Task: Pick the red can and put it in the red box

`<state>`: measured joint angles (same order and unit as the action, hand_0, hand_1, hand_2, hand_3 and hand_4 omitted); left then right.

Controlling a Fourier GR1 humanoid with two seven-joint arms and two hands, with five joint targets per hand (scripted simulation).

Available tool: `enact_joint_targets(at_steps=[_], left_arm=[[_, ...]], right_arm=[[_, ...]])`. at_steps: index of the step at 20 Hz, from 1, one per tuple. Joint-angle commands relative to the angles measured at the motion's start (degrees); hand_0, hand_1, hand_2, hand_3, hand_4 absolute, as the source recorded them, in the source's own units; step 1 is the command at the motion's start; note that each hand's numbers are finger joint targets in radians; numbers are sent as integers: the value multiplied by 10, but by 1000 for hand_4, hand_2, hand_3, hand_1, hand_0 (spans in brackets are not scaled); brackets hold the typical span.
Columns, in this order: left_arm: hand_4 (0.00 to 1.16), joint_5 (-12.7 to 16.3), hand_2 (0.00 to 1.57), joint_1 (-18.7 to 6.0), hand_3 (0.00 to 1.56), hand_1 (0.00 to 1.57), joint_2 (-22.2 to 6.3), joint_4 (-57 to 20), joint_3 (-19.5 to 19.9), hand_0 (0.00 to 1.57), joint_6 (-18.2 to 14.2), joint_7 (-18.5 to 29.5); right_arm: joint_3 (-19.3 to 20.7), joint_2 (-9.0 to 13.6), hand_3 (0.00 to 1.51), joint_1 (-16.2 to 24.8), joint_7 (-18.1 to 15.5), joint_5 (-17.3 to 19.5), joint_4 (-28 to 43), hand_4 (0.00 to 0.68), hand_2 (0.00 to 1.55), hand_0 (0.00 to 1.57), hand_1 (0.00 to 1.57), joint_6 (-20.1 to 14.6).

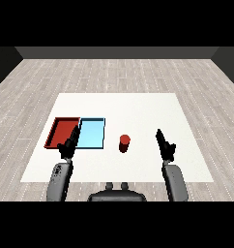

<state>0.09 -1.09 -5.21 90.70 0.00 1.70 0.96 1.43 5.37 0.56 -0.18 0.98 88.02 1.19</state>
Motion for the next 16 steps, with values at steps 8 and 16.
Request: enact_joint_targets(at_steps=[8,16], left_arm=[[0,9,0,11,0,0,28,67,26,0,-23,118],[0,37,0,7,0,0,16,-17,54,0,17,209]], right_arm=[[-74,-53,0,30,-85,-22,110,0,0,0,0,-9],[-99,-54,0,84,-190,-20,77,0,0,0,0,4]])
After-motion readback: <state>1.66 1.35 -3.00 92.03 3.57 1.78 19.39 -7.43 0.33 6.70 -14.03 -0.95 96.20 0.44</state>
